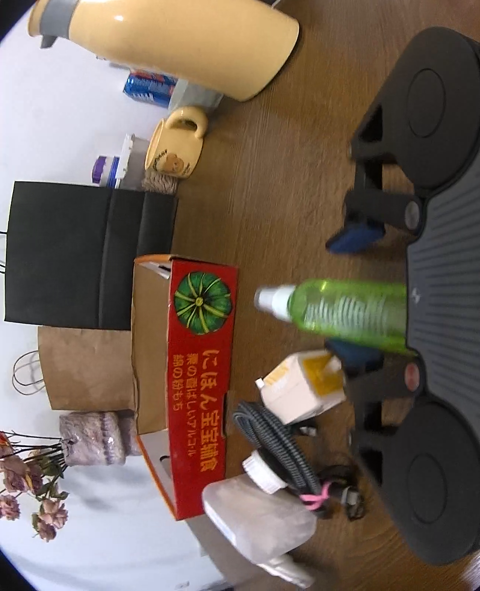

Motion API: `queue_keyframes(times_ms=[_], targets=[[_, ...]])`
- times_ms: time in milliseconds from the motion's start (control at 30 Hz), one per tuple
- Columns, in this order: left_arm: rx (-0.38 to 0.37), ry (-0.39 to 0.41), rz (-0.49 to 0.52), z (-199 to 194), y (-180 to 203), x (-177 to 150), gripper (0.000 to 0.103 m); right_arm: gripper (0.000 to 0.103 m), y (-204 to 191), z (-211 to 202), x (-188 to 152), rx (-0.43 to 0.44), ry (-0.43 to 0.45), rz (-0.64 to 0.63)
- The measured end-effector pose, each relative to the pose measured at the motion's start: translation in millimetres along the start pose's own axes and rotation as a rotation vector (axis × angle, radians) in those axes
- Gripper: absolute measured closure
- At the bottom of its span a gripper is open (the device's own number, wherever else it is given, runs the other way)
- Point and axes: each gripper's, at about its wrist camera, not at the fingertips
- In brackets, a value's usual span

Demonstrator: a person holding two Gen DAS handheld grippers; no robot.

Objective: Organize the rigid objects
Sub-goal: 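Close the right tool around the green spray bottle, then close the left tool on the white tube while the right tool holds the green bottle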

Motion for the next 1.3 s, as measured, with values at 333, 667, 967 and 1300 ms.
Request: queue_keyframes(times_ms=[333, 667, 967, 1300], targets=[[0.001, -0.008, -0.005, 1.5, 0.2, -0.2, 0.000, 0.073, -5.3, -4.9, -3.3, -0.018, 0.030, -0.023], [0.005, -0.007, -0.016, 1.9, -1.4, -0.5, 0.000, 0.073, -18.2, -27.2, -8.3, -0.089, 0.164, -0.088], [0.017, -0.049, 0.009, 11.1, 3.8, -3.5, 0.000, 0.073, -16.7, -30.6, -8.7, -0.076, 0.183, -0.090], [0.097, -0.143, 0.012, 40.8, 8.9, 0.0, 0.000, 0.073, -16.9, -30.4, -9.6, -0.071, 0.188, -0.081]])
Point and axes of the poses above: each gripper's, at about its wrist camera, not at the fingertips, and z roughly the way its jaws point, y to its right, x to its top, and after that the axes turned 12 degrees about x, right-handed
